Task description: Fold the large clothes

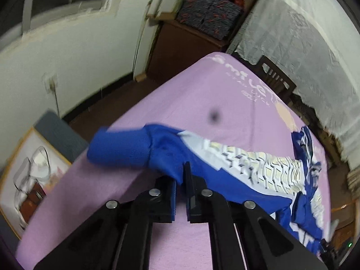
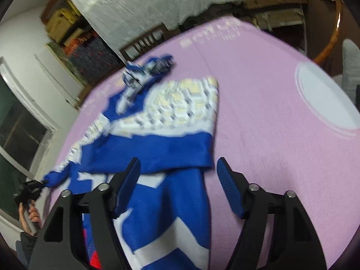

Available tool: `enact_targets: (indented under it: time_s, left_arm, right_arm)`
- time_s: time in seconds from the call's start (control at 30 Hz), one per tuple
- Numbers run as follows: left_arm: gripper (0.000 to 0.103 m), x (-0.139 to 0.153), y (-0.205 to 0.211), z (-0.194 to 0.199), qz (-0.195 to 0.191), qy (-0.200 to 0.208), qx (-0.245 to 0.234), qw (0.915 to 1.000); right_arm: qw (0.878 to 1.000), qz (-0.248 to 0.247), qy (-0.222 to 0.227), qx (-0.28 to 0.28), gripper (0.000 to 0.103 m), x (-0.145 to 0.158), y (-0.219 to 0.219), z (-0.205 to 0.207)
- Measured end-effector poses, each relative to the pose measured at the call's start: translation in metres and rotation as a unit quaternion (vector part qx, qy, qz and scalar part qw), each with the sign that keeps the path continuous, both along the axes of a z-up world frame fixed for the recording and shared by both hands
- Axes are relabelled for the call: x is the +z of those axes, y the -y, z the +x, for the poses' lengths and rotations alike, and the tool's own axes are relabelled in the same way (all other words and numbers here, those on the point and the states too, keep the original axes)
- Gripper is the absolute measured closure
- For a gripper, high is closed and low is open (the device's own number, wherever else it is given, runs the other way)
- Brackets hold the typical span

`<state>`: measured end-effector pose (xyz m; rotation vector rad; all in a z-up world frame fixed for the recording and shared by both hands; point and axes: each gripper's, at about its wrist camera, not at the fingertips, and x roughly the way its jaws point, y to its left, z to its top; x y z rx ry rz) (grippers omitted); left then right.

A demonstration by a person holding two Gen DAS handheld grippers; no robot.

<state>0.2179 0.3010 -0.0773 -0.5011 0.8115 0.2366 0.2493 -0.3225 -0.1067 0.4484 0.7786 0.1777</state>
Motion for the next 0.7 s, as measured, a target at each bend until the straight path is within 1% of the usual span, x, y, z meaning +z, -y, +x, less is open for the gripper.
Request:
enact_targets:
  time_s: [0.03, 0.07, 0.1, 0.2, 0.27, 0.37, 0.5, 0.6, 0.7]
  left_arm:
    - [0.098, 0.006, 0.006, 0.002, 0.011, 0.003, -0.005, 0.9999]
    - [0.099, 0.016, 0.016, 0.004, 0.025, 0.008, -0.015, 0.9996]
    - [0.099, 0.021, 0.022, 0.006, 0.031, 0.011, -0.021, 0.9992]
    - [0.099, 0.046, 0.054, 0.015, 0.061, 0.027, -0.047, 0.9967]
    - [0.099, 0.060, 0.077, 0.022, 0.078, 0.037, -0.067, 0.9940]
    - [0.099, 0.081, 0.123, 0.034, 0.103, 0.056, -0.106, 0.9874]
    - [0.099, 0.095, 0.179, 0.045, 0.130, 0.066, -0.152, 0.9776]
    - [0.099, 0.100, 0.219, 0.055, 0.137, 0.069, -0.183, 0.9712]
    - [0.099, 0.100, 0.258, 0.061, 0.141, 0.073, -0.214, 0.9638]
  right_arm:
    - [1.000, 0.001, -0.022, 0.002, 0.037, -0.007, 0.000, 0.005]
    - [1.000, 0.001, -0.019, 0.002, 0.039, -0.008, -0.001, 0.005]
    - [1.000, -0.005, -0.018, -0.001, 0.038, -0.007, -0.001, 0.005]
    - [1.000, 0.001, -0.022, -0.002, 0.039, -0.011, 0.001, 0.005]
    - [0.999, 0.024, -0.023, -0.003, 0.039, -0.012, 0.007, 0.003]
    - [0.998, 0.051, -0.020, -0.005, 0.039, -0.011, 0.014, 0.002]
    - [0.998, 0.064, -0.017, -0.008, 0.038, -0.008, 0.019, -0.001]
    - [0.997, 0.071, -0.021, -0.005, 0.038, -0.009, 0.020, -0.001]
    - [0.997, 0.078, -0.017, -0.004, 0.038, -0.007, 0.021, -0.002]
